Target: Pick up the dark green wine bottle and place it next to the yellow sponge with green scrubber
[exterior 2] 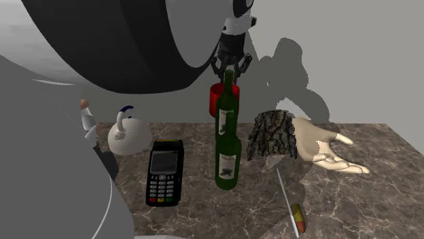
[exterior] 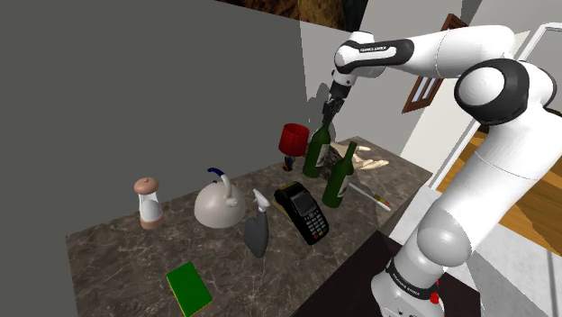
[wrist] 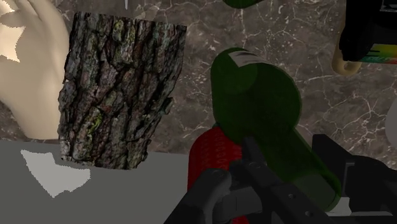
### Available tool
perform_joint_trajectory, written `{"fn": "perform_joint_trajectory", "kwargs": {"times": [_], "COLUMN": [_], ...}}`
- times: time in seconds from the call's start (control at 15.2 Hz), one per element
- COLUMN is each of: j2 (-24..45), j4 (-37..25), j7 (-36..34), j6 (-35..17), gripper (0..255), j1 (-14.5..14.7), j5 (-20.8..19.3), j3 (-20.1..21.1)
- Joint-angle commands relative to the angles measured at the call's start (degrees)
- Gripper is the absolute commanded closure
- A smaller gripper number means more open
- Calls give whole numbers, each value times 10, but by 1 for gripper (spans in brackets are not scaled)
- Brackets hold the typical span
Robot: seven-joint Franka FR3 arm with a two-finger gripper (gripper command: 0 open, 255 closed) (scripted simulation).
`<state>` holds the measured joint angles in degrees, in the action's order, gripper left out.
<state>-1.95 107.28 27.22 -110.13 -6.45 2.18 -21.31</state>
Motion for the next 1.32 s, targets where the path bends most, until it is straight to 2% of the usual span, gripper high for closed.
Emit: {"fn": "perform_joint_trajectory", "kwargs": {"times": [0.0, 0.13, 0.66, 1.25], "j2": [-1, -1, -129, -232], "j4": [-17, -30, 106, 206], "j7": [-1, -2, -118, -242], "j6": [17, 30, 15, 19], "gripper": [255, 255, 255, 255], "j1": [0, 0, 37, 73], "j5": [-1, -1, -42, -41], "j3": [0, 0, 65, 153]}}
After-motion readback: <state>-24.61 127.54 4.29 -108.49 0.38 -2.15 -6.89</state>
